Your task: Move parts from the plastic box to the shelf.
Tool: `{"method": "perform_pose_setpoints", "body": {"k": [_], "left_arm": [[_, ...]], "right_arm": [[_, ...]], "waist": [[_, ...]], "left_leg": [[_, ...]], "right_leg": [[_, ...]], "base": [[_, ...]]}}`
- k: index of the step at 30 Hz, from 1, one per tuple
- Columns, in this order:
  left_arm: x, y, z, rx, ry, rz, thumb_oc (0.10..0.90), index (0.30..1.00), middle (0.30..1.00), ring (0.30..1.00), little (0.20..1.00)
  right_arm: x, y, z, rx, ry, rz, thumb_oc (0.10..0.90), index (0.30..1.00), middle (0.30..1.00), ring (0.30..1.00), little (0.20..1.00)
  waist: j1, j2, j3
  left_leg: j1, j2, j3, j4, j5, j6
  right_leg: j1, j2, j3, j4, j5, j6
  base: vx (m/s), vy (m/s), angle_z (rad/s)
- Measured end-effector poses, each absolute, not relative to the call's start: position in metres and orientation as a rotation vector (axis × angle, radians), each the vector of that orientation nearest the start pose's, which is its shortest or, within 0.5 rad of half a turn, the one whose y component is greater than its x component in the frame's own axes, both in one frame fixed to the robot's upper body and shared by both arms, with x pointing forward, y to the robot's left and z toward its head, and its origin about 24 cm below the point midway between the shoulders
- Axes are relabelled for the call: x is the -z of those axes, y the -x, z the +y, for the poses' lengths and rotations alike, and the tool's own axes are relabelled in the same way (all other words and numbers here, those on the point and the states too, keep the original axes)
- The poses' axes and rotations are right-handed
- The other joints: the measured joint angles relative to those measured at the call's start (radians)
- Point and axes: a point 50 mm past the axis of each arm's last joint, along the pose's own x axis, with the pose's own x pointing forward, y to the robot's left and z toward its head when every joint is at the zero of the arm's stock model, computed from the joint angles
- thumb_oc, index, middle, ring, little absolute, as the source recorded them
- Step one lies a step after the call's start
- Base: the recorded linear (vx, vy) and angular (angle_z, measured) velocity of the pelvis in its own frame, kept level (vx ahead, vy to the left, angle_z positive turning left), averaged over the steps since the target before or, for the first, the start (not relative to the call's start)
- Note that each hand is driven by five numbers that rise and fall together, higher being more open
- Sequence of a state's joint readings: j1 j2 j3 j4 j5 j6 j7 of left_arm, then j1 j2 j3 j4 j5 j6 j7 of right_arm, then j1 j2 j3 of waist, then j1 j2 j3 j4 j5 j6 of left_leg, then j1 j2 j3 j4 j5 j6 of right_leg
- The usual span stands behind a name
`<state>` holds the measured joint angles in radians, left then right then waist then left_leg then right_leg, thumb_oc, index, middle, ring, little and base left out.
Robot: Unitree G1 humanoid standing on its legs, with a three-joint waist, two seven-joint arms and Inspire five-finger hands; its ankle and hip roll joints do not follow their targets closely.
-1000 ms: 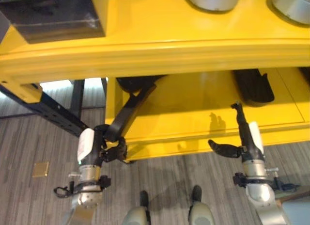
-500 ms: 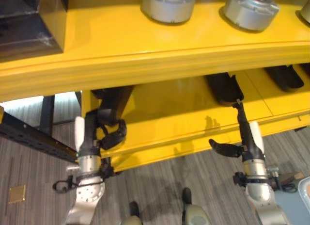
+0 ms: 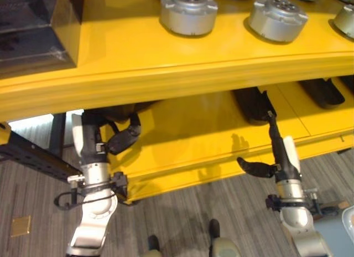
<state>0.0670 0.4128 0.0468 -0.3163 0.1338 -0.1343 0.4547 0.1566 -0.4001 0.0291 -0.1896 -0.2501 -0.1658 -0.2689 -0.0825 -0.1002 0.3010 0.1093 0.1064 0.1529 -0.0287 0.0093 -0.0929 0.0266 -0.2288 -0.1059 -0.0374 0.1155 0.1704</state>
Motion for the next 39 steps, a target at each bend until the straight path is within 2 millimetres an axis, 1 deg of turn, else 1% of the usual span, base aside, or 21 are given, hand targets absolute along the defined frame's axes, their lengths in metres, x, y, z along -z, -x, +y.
{"method": "perform_pose_setpoints", "body": {"k": [2, 3, 6, 9, 12, 14, 15, 18, 20, 23, 25, 26, 28, 30, 33, 35, 36, 38, 39], "left_arm": [[-0.136, -0.226, 0.225, -0.412, -0.495, -0.502, 0.4, 0.3, 0.3, 0.3, 0.3], [-0.127, -0.229, 0.239, -0.441, -0.633, -0.454, 0.4, 0.3, 0.3, 0.3, 0.3], [-0.115, -0.234, 0.256, -0.467, -0.794, -0.374, 0.4, 0.3, 0.3, 0.3, 0.3], [-0.101, -0.235, 0.272, -0.484, -0.942, -0.27, 0.4, 0.3, 0.3, 0.3, 0.3], [-0.093, -0.235, 0.281, -0.498, -1.043, -0.201, 0.4, 0.3, 0.3, 0.3, 0.3], [-0.09, -0.235, 0.282, -0.501, -1.082, -0.18, 0.4, 0.3, 0.3, 0.3, 0.3], [-0.09, -0.235, 0.282, -0.5, -1.086, -0.178, 0.4, 0.3, 0.3, 0.3, 0.3], [-0.09, -0.238, 0.287, -0.494, -1.187, -0.158, 0.4, 0.3, 0.3, 0.3, 0.3], [-0.088, -0.242, 0.291, -0.497, -1.205, -0.139, 0.4, 0.3, 0.3, 0.3, 0.3], [-0.084, -0.254, 0.299, -0.49, -1.266, -0.058, 0.4, 0.3, 0.3, 0.3, 0.3], [-0.084, -0.258, 0.307, -0.483, -1.304, -0.006, 0.4, 0.3, 0.3, 0.3, 0.3], [-0.082, -0.259, 0.307, -0.472, -1.313, 0.012, 0.4, 0.3, 0.3, 0.3, 0.3], [-0.079, -0.264, 0.306, -0.432, -1.365, 0.036, 0.4, 0.3, 0.3, 0.3, 0.3], [-0.078, -0.267, 0.304, -0.393, -1.375, 0.057, 0.4, 0.3, 0.3, 0.3, 0.3], [-0.083, -0.277, 0.296, -0.336, -1.381, 0.047, 0.4, 0.3, 0.3, 0.3, 0.3], [-0.086, -0.283, 0.291, -0.284, -1.354, 0.047, 0.4, 0.3, 0.3, 0.3, 0.3], [-0.087, -0.284, 0.291, -0.208, -1.283, 0.055, 0.4, 0.3, 0.3, 0.3, 0.3], [-0.088, -0.283, 0.292, -0.112, -1.232, 0.085, 0.4, 0.3, 0.3, 0.3, 0.3], [-0.087, -0.283, 0.292, -0.051, -1.159, 0.106, 0.4, 0.3, 0.3, 0.3, 0.3]], "right_arm": [[-0.083, -0.22, -0.211, 0.154, 0.607, -0.275, 0.9, 1.0, 1.0, 1.0, 1.0], [-0.083, -0.22, -0.211, 0.154, 0.608, -0.275, 0.9, 1.0, 1.0, 1.0, 1.0], [-0.083, -0.22, -0.212, 0.153, 0.611, -0.276, 0.9, 1.0, 1.0, 1.0, 1.0], [-0.081, -0.22, -0.212, 0.151, 0.614, -0.267, 0.9, 1.0, 1.0, 1.0, 1.0], [-0.082, -0.221, -0.212, 0.15, 0.614, -0.27, 0.9, 1.0, 1.0, 1.0, 1.0], [-0.082, -0.221, -0.212, 0.143, 0.615, -0.266, 0.9, 1.0, 1.0, 1.0, 1.0], [-0.082, -0.222, -0.212, 0.142, 0.615, -0.265, 0.9, 1.0, 1.0, 1.0, 1.0], [-0.08, -0.224, -0.21, 0.131, 0.618, -0.247, 0.9, 1.0, 1.0, 1.0, 1.0], [-0.075, -0.226, -0.211, 0.124, 0.621, -0.224, 0.9, 1.0, 1.0, 1.0, 1.0], [-0.072, -0.226, -0.21, 0.105, 0.625, -0.197, 0.9, 1.0, 1.0, 1.0, 1.0], [-0.069, -0.225, -0.205, 0.074, 0.624, -0.188, 0.9, 1.0, 1.0, 1.0, 1.0], [-0.066, -0.223, -0.206, 0.073, 0.626, -0.175, 0.9, 1.0, 1.0, 1.0, 1.0], [-0.063, -0.221, -0.206, 0.065, 0.626, -0.156, 0.9, 1.0, 1.0, 1.0, 1.0], [-0.062, -0.22, -0.204, 0.047, 0.626, -0.15, 0.9, 1.0, 1.0, 1.0, 1.0], [-0.061, -0.22, -0.204, 0.04, 0.627, -0.144, 0.9, 1.0, 1.0, 1.0, 1.0], [-0.061, -0.221, -0.204, 0.032, 0.626, -0.141, 0.9, 1.0, 1.0, 1.0, 1.0], [-0.06, -0.221, -0.203, 0.026, 0.62, -0.136, 0.9, 1.0, 1.0, 1.0, 1.0], [-0.058, -0.22, -0.201, 0.023, 0.597, -0.124, 0.9, 1.0, 1.0, 1.0, 1.0], [-0.056, -0.219, -0.2, 0.02, 0.579, -0.112, 0.9, 1.0, 1.0, 1.0, 1.0]], "waist": [[0.0, 0.002, -0.001], [-0.001, 0.01, -0.005], [-0.003, 0.022, -0.015], [-0.012, 0.033, -0.037], [-0.019, 0.037, -0.042], [-0.022, 0.036, -0.042], [-0.023, 0.037, -0.042], [-0.029, 0.037, -0.042], [-0.031, 0.037, -0.042], [-0.048, 0.042, -0.044], [-0.061, 0.043, -0.045], [-0.071, 0.043, -0.045], [-0.072, 0.044, -0.045], [-0.073, 0.044, -0.045], [-0.074, 0.044, -0.045], [-0.074, 0.044, -0.045], [-0.074, 0.045, -0.045], [-0.08, 0.047, -0.046], [-0.082, 0.05, -0.046]], "left_leg": [[0.0, 0.0, -0.001, 0.0, 0.0, 0.0], [0.007, 0.001, -0.002, -0.001, 0.001, -0.001], [0.013, 0.004, -0.004, -0.006, 0.0, -0.001], [0.016, 0.006, -0.004, -0.016, 0.002, -0.003], [0.019, 0.01, -0.004, -0.016, 0.003, -0.005], [0.019, 0.013, -0.003, -0.016, 0.004, -0.006], [0.019, 0.014, -0.003, -0.016, 0.004, -0.006], [0.024, 0.015, 0.002, -0.017, 0.004, -0.006], [0.032, 0.015, 0.004, -0.018, 0.003, -0.006], [0.035, 0.016, 0.006, -0.024, 0.005, -0.009], [0.035, 0.017, 0.008, -0.028, 0.007, -0.01], [0.035, 0.018, 0.01, -0.028, 0.007, -0.01], [0.035, 0.021, 0.009, -0.03, 0.008, -0.011], [0.035, 0.023, 0.009, -0.03, 0.008, -0.012], [0.034, 0.024, 0.009, -0.031, 0.009, -0.013], [0.034, 0.024, 0.009, -0.031, 0.009, -0.013], [0.034, 0.024, 0.008, -0.031, 0.009, -0.014], [0.035, 0.024, 0.01, -0.033, 0.009, -0.014], [0.036, 0.024, 0.01, -0.033, 0.009, -0.014]], "right_leg": [[0.001, 0.0, -0.001, 0.0, 0.0, 0.0], [0.012, 0.001, -0.002, -0.006, 0.0, 0.0], [0.02, 0.004, -0.008, -0.011, 0.0, -0.001], [0.023, 0.007, -0.01, -0.02, 0.001, -0.001], [0.027, 0.011, -0.011, -0.025, 0.002, -0.003], [0.027, 0.014, -0.011, -0.025, 0.003, -0.003], [0.027, 0.015, -0.011, -0.025, 0.003, -0.004], [0.028, 0.016, -0.009, -0.027, 0.004, -0.006], [0.035, 0.016, -0.008, -0.027, 0.004, -0.006], [0.034, 0.016, -0.007, -0.03, 0.005, -0.008], [0.034, 0.018, -0.007, -0.033, 0.007, -0.01], [0.033, 0.02, -0.004, -0.036, 0.009, -0.012], [0.033, 0.024, -0.003, -0.036, 0.009, -0.012], [0.033, 0.026, -0.002, -0.037, 0.009, -0.012], [0.034, 0.028, -0.003, -0.038, 0.009, -0.012], [0.034, 0.028, -0.003, -0.039, 0.009, -0.012], [0.034, 0.028, -0.003, -0.038, 0.009, -0.012], [0.036, 0.028, -0.002, -0.042, 0.009, -0.013], [0.036, 0.028, -0.002, -0.042, 0.01, -0.013]], "base": [[0.0, 0.0, 0.0], [0.0, 0.0, 0.0], [0.02, -0.01, 0.02], [0.03, -0.008, 0.0], [0.0, 0.0, 0.0], [0.0, 0.0, 0.0], [0.0, 0.0, 0.0], [0.01, -0.01, -0.05], [0.02, -0.009, -0.04], [0.0, 0.0, 0.0], [-0.01, -0.02, -0.04], [0.0, 0.0, 0.0], [0.0, 0.0, 0.0], [0.0, 0.0, 0.0], [0.0, 0.0, 0.0], [-0.02, -0.005, 0.0], [0.0, 0.0, 0.0], [0.03, 0.003, -0.01], [0.0, 0.0, 0.0]]}}
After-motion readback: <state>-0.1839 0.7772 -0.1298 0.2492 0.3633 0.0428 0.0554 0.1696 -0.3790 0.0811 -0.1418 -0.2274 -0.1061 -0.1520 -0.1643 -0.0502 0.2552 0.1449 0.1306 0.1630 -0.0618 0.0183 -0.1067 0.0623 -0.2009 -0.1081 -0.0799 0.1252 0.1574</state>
